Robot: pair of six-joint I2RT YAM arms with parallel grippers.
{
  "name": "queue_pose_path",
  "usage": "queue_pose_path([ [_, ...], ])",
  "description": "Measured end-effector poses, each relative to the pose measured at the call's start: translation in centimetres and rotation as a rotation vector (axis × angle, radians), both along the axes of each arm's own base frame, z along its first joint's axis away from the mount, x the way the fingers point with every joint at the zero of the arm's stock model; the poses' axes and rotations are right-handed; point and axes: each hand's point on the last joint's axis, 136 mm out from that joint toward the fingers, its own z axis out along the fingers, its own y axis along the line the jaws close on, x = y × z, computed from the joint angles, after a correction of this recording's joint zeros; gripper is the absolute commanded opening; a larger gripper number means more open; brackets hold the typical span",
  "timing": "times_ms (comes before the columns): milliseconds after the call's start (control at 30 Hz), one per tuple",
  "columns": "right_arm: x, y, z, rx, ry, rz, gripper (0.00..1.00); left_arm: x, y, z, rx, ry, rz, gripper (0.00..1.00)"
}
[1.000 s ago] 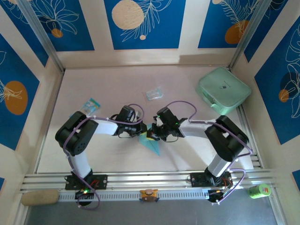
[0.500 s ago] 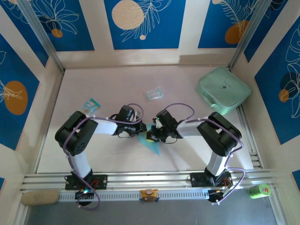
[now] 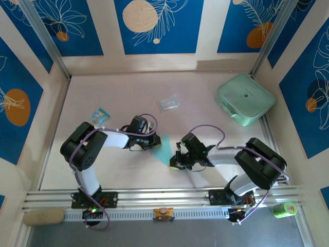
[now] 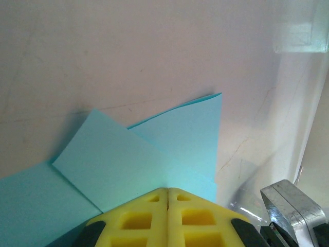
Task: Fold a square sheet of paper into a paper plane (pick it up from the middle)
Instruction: Fourth fold the wing at the center of the table.
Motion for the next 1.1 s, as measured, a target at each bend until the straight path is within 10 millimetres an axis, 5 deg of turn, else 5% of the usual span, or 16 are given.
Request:
queue_pose_path([
  [733, -2.4, -1.8, 0.0, -0.051, 0.038, -0.047, 0.10, 0.0, 0.0, 0.0, -0.009, 0.010, 0.006, 0.04],
  [1100, -2.1, -2.1, 0.6, -0.086, 0.057, -0.083, 0.24, 0.0, 0.0, 0.0, -0.013, 0.010, 0.008, 0.04],
])
